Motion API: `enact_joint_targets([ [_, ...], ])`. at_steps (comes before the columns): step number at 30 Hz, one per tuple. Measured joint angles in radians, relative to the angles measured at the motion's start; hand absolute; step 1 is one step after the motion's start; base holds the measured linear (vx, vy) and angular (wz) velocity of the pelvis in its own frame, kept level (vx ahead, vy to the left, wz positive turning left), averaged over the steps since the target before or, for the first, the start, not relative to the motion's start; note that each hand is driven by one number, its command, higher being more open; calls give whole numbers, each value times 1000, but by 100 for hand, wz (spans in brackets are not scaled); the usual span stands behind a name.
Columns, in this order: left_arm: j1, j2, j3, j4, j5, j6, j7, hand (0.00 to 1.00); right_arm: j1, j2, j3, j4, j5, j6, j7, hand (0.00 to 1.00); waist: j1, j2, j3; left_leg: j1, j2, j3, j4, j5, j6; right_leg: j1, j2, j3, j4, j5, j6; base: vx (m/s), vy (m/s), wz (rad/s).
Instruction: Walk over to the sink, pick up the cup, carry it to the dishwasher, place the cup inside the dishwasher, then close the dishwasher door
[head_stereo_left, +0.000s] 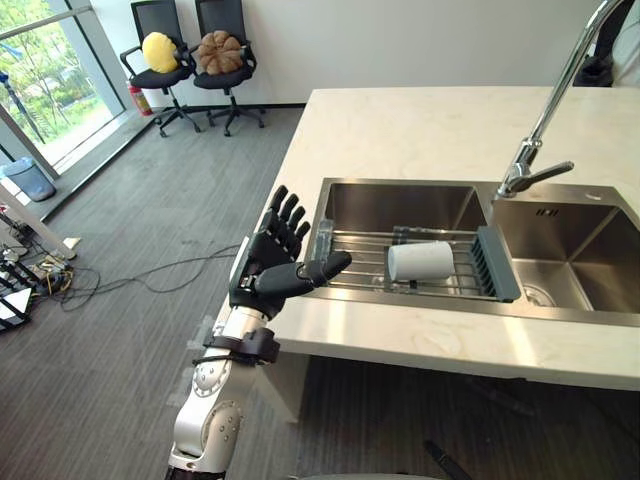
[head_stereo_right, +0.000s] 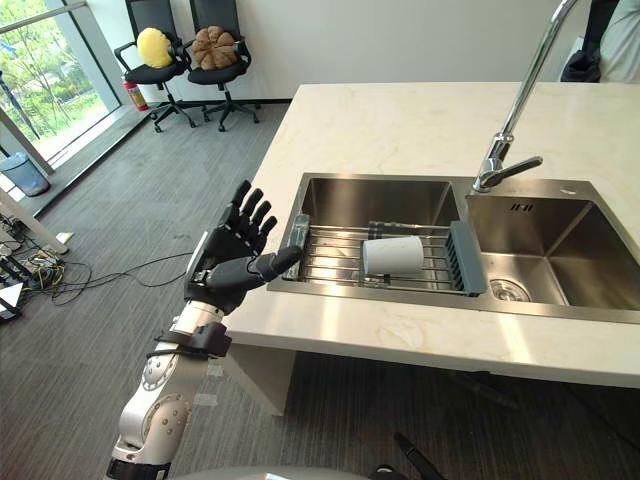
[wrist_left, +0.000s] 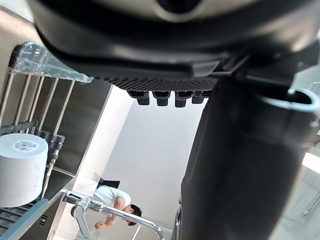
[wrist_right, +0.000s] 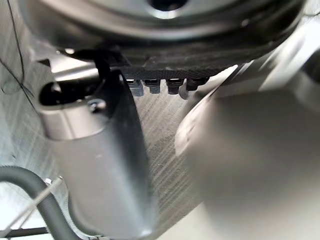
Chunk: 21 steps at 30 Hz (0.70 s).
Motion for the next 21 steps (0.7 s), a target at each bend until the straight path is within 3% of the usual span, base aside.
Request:
enact_joint_targets([
  [2,-2,4,-11,0,0,0,-4,100,17,18,-12,4,14,-6,-5,100,-3,-1,10,13,8,-12,27,-18,18,-4,-21,4,56,-10,-3,30,-13,16],
  [3,-3,7,-8,0,0,-1,-5,100,22,24,-21,5,16,-6,-9,100,-1,-4,11,12,11,-14,31,-18,14,-1,-36,5,51,-55,-18,52,-52,11],
  [5,-3,15,4,0,0,-1,-4,100,18,24,-47,5,11,-14,-13,100,3,0,14,5,30,-18,35,-25,1,-7,-55,54,-17,-75,-10,73,-99,5],
  [8,-17,70,35,3,-1,-1,-4,100,8,34,-64,4,0,-18,-11,100,6,5,17,-3,105,-45,60,-48,-57,-4,-74,194,-142,-49,-7,135,-286,15],
  [9,-40,93,49,14,-11,0,-2,100,7,42,-83,2,-16,-17,-10,100,7,-3,18,8,135,-57,68,-53,-100,13,-83,221,-182,-1,-1,173,-448,23],
  [10,-58,108,69,29,-49,0,0,100,5,48,-82,2,-52,-15,-12,100,11,-18,15,31,158,-60,60,-57,-139,42,-90,216,-222,72,12,174,-496,21],
  [11,-65,117,85,34,-67,0,1,100,3,52,-81,2,-69,-15,-13,100,13,-31,14,46,166,-60,51,-57,-159,53,-90,200,-232,100,41,186,-582,5],
  [12,-65,100,119,46,-94,0,2,100,-8,36,-65,9,-113,-10,-27,100,17,-15,9,73,216,-54,27,-49,-187,82,-58,159,-234,11,155,169,-591,0],
  [13,-63,52,126,52,-102,7,12,100,-23,0,-36,5,-119,-12,-30,100,19,38,14,63,277,-52,32,-17,-191,79,4,139,-224,-5,122,167,-568,-5],
  [14,-64,38,125,52,-102,14,16,100,-34,-16,-21,5,-125,-10,-33,100,20,47,13,53,293,-52,37,10,-187,74,22,134,-223,-11,111,145,-494,-2],
  [15,-65,27,118,52,-102,28,19,100,-57,-40,8,7,-125,2,-41,100,13,53,12,37,307,-55,59,76,-176,82,40,124,-227,-23,90,130,-461,5],
  [16,-65,23,107,52,-102,35,21,100,-71,-47,27,6,-121,6,-44,100,1,49,16,20,316,-64,97,118,-162,107,51,109,-241,-31,77,124,-452,22],
  [18,-66,10,70,52,-102,36,23,100,-85,-50,43,6,-105,6,-48,100,-19,36,27,-63,330,-79,262,195,-59,178,68,78,-298,-40,56,64,-419,31],
  [19,-66,8,44,52,-92,34,21,100,-85,-51,51,4,-103,1,-57,100,-20,28,36,-142,340,-76,395,269,41,213,76,69,-337,-48,36,41,-404,19],
  [20,-66,6,24,52,-67,32,20,100,-86,-53,47,4,-103,-5,-62,100,-12,28,40,-202,333,-77,490,214,15,227,74,68,-355,-53,19,49,-270,2],
  [21,-69,7,4,52,-45,32,17,100,-90,-60,26,6,-103,-8,-66,100,-4,34,43,-241,297,-66,552,114,-16,240,74,74,-376,-47,12,93,-184,-20],
])
